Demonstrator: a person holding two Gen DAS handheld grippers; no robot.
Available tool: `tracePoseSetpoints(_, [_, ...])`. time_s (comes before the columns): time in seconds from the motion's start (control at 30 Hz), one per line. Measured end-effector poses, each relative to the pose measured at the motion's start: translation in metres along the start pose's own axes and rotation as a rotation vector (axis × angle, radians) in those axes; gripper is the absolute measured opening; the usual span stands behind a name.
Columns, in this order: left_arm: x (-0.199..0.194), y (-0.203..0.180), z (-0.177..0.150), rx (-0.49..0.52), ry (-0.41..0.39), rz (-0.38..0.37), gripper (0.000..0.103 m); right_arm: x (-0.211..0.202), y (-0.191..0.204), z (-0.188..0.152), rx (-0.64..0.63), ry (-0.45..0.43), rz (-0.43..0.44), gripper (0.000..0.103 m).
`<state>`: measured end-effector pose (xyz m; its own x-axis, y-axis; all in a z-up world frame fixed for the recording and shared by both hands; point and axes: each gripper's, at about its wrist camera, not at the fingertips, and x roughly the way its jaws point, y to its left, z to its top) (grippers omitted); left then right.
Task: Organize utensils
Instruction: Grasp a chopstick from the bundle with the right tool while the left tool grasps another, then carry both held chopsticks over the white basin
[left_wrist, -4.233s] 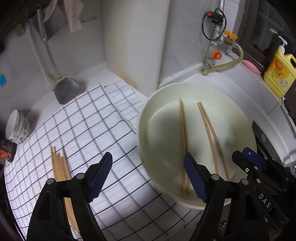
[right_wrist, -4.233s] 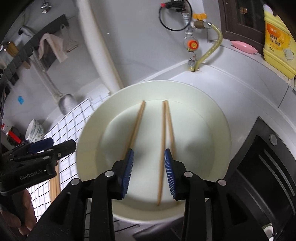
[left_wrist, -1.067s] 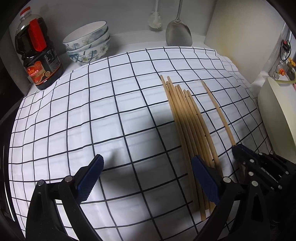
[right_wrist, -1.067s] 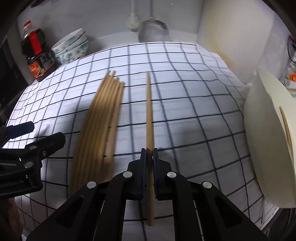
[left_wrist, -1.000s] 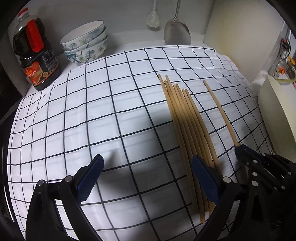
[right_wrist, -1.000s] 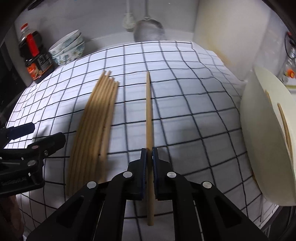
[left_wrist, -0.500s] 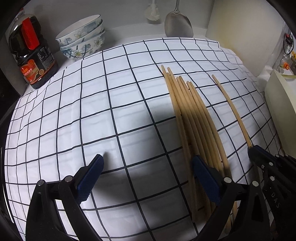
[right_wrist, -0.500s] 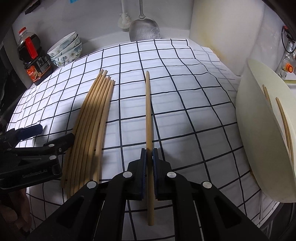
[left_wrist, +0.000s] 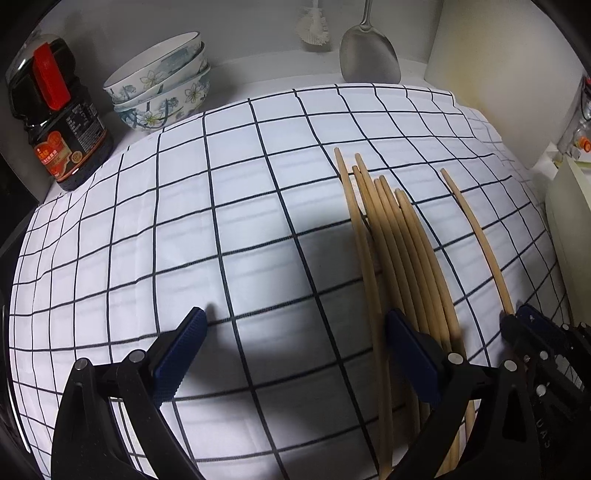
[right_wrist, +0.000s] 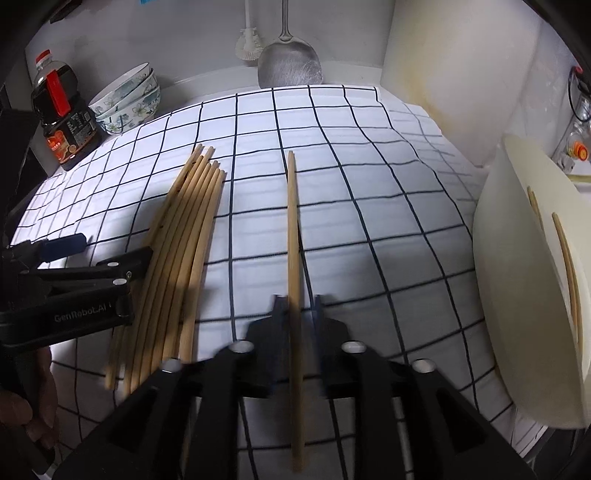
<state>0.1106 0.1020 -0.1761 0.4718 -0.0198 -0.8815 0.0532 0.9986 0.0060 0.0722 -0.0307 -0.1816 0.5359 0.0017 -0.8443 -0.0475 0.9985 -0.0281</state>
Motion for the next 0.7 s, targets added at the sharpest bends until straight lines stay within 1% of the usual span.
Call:
tracePoseSetpoints(0.1, [0.001, -0.001, 0.002, -0.002, -0.005, -0.006, 0.091, 0.003, 0.0, 0.003, 0.001, -0.01, 0.004, 0.031])
tracePoseSetpoints(0.17, [-0.002, -0.005, 0.001, 0.012, -0.016, -0.014, 0.082, 0.004, 0.002, 0.003, -0.013, -0.015, -0.001, 0.031])
tracePoseSetpoints(0.2, [-0.002, -0.007, 0.002, 0.017, -0.02, -0.018, 0.08, 0.004, 0.002, 0.004, -0.017, -0.017, 0.0, 0.031])
tracePoseSetpoints(0.23, [-0.003, -0.008, 0.001, 0.025, -0.025, -0.024, 0.074, 0.005, 0.003, 0.005, -0.017, -0.016, 0.002, 0.031])
tracePoseSetpoints(0.27, [-0.005, -0.01, 0.0, 0.036, -0.033, -0.031, 0.068, 0.005, 0.003, 0.006, -0.018, -0.014, 0.008, 0.03])
tracePoseSetpoints(0.3, [-0.006, -0.011, 0.0, 0.044, -0.038, -0.036, 0.065, 0.006, 0.003, 0.007, -0.021, -0.011, 0.017, 0.028])
tracePoseSetpoints(0.33, [-0.007, -0.011, -0.001, 0.049, -0.043, -0.039, 0.056, 0.006, 0.003, 0.007, -0.022, -0.01, 0.023, 0.027])
tracePoseSetpoints(0.37, [-0.009, -0.012, -0.001, 0.054, -0.047, -0.045, 0.046, 0.006, 0.004, 0.006, -0.022, -0.011, 0.023, 0.023])
tracePoseSetpoints(0.4, [-0.01, -0.012, -0.002, 0.058, -0.049, -0.049, 0.039, 0.005, 0.005, 0.006, -0.025, -0.014, 0.019, 0.016])
tracePoseSetpoints(0.43, [-0.012, -0.013, -0.003, 0.063, -0.051, -0.052, 0.024, 0.005, 0.006, 0.006, -0.025, -0.015, 0.016, 0.013])
tracePoseSetpoints(0.47, [-0.013, -0.014, -0.003, 0.07, -0.05, -0.058, 0.012, 0.005, 0.006, 0.005, -0.024, -0.015, 0.016, 0.008])
tracePoseSetpoints(0.5, [-0.013, -0.015, -0.002, 0.074, -0.047, -0.064, 0.007, 0.005, 0.005, 0.005, -0.017, -0.012, 0.022, 0.006])
tracePoseSetpoints(0.6, [-0.014, -0.012, -0.003, 0.067, -0.037, -0.085, 0.007, 0.004, 0.0, 0.006, 0.009, -0.002, 0.045, 0.006])
tracePoseSetpoints(0.7, [-0.017, -0.006, -0.005, 0.056, -0.013, -0.103, 0.007, -0.001, -0.005, 0.003, 0.061, 0.013, 0.077, 0.006])
